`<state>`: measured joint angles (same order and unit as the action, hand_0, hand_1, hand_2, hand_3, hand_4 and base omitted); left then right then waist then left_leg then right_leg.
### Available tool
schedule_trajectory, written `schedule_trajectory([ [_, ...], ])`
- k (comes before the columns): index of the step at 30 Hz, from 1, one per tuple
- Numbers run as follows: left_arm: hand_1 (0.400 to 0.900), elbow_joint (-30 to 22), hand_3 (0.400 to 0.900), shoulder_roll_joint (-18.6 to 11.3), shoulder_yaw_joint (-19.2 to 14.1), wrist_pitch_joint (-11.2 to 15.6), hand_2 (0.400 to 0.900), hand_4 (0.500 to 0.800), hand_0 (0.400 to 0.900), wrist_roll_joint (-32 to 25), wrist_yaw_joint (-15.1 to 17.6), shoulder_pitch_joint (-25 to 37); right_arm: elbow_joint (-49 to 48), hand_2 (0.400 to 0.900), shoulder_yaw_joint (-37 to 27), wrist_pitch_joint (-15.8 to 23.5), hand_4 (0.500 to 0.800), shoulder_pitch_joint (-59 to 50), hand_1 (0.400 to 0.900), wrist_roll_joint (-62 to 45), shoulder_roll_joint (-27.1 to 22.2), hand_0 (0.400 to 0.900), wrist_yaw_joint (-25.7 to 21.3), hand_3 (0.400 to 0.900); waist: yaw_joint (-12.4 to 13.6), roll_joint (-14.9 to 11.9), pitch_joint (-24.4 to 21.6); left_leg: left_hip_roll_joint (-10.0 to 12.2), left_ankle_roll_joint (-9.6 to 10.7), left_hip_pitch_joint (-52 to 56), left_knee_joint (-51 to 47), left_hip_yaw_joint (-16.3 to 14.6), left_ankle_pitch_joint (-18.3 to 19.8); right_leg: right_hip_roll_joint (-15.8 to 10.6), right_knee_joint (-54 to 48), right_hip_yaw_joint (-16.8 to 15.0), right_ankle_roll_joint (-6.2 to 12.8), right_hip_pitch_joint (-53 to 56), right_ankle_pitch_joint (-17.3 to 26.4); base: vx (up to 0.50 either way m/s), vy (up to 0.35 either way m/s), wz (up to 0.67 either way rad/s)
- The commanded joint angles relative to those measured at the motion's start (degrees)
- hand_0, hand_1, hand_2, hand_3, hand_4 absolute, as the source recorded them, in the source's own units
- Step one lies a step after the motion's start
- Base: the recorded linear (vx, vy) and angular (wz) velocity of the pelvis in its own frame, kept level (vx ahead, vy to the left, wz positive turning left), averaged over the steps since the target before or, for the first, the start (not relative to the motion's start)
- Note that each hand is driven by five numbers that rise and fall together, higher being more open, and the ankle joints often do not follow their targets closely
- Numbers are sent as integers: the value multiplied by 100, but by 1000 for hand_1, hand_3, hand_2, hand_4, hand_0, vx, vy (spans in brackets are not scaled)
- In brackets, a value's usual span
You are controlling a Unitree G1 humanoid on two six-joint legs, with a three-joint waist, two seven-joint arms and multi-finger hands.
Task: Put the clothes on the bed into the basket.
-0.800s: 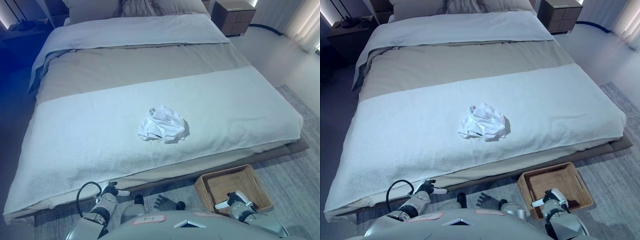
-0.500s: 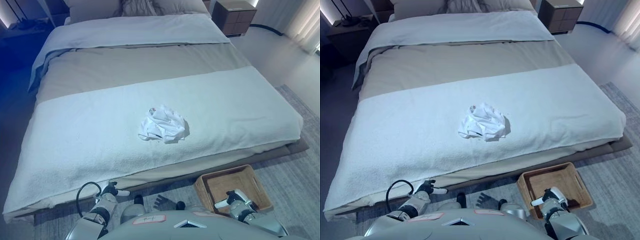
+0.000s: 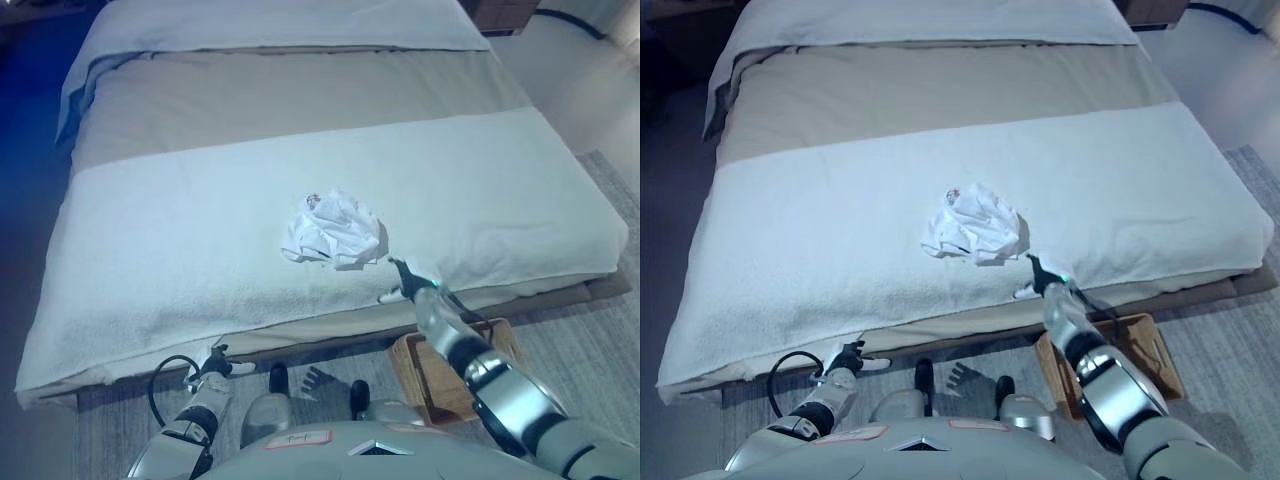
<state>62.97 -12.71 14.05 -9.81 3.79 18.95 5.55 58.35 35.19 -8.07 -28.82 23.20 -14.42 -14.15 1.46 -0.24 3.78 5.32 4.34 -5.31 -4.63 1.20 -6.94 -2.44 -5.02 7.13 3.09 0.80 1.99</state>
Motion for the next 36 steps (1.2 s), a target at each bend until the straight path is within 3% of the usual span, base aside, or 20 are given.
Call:
schedule_trajectory([
  [1,900,101,900,-420,161,87,900,800,900,-235,462,604,-260,900,128,113,800,-1267,900,41,146,900,-296,900,388,-243,288,-378,-263,-84,-37,-36,376,-250,2,198,222,-261,-8,14,35,44],
  [9,900,317,900,-573,188,156,900,800,900,-502,650,705,296,900,122,-95,800,-2352,900,-27,-116,900,-664,900,828,-297,532,-556,-228,-680,-37,415,162,-348,2,643,258,-524,10,38,30,44],
  [17,900,600,900,-509,439,345,900,800,900,-753,814,989,2021,900,129,-514,800,-3519,900,460,-690,900,-989,900,1278,-69,718,-714,-199,-1312,-37,628,-37,-503,2,856,375,-965,104,83,45,20],
  [29,900,298,900,-259,806,468,900,800,900,-735,755,910,2970,900,398,-908,800,-4194,900,958,-1973,900,-735,900,1643,368,600,-903,-160,-1877,-37,872,-178,-662,2,993,548,-1372,158,48,20,9],
  [36,900,102,900,-341,796,449,900,800,900,-741,557,790,3330,900,636,-1100,800,-4462,900,1203,-2391,900,-94,900,1639,512,562,-935,-153,-1886,-37,890,-192,-692,2,936,555,-1398,125,15,7,-4],
])
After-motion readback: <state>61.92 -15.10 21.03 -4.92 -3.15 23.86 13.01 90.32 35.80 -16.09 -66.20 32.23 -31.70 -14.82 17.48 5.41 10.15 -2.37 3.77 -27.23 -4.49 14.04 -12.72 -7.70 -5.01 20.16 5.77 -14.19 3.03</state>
